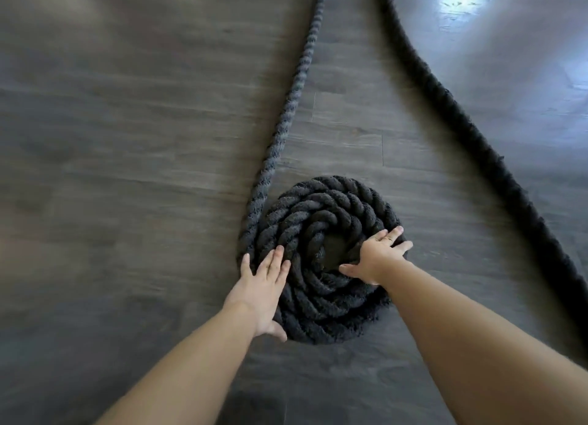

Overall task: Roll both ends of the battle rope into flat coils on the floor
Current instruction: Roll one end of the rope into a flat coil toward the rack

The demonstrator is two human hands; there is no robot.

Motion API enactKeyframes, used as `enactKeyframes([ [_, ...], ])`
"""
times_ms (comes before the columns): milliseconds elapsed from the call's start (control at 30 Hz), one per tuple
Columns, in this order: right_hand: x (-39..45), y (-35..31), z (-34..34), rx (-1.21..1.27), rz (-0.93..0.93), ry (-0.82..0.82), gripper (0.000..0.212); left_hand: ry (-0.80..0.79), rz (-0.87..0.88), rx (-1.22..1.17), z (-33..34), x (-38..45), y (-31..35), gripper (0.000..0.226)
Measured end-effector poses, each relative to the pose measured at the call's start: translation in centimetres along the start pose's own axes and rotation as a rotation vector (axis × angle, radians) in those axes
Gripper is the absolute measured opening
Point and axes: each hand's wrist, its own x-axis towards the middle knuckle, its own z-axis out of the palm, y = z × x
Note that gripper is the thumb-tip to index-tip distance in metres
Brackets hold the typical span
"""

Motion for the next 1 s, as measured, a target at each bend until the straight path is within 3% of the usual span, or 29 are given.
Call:
enactKeyframes([
  [433, 5.4, -0.3, -6.7, -0.216, -0.132, -0.004, 0.135, -0.060, -0.222, -0.186, -3.9, 3.0, 4.6, 0.137],
  [633, 8.6, -1.1, -10.3, -0.295, -0.203, -0.013, 0.139, -0.178, -0.319, -0.326, -7.7, 5.1, 7.0, 0.133],
  [800, 8.1, -0.8, -11.2, -0.313, -0.229, -0.042, 0.137, -0.309, -0.173, -0.269, -11.2, 5.3, 4.4, 0.126],
  [900, 8.5, -1.1, -11.4, -0.342, -0.226, -0.065, 0.138, -0.140, -0.058, -0.146, -12.2, 5.4, 0.5, 0.119],
  [1000, 9.2, -1.5, -12.4, -0.370, -0.267, -0.054, 0.135, -0.096, 0.006, -0.015, -12.4, 6.3, -3.4, 0.142],
])
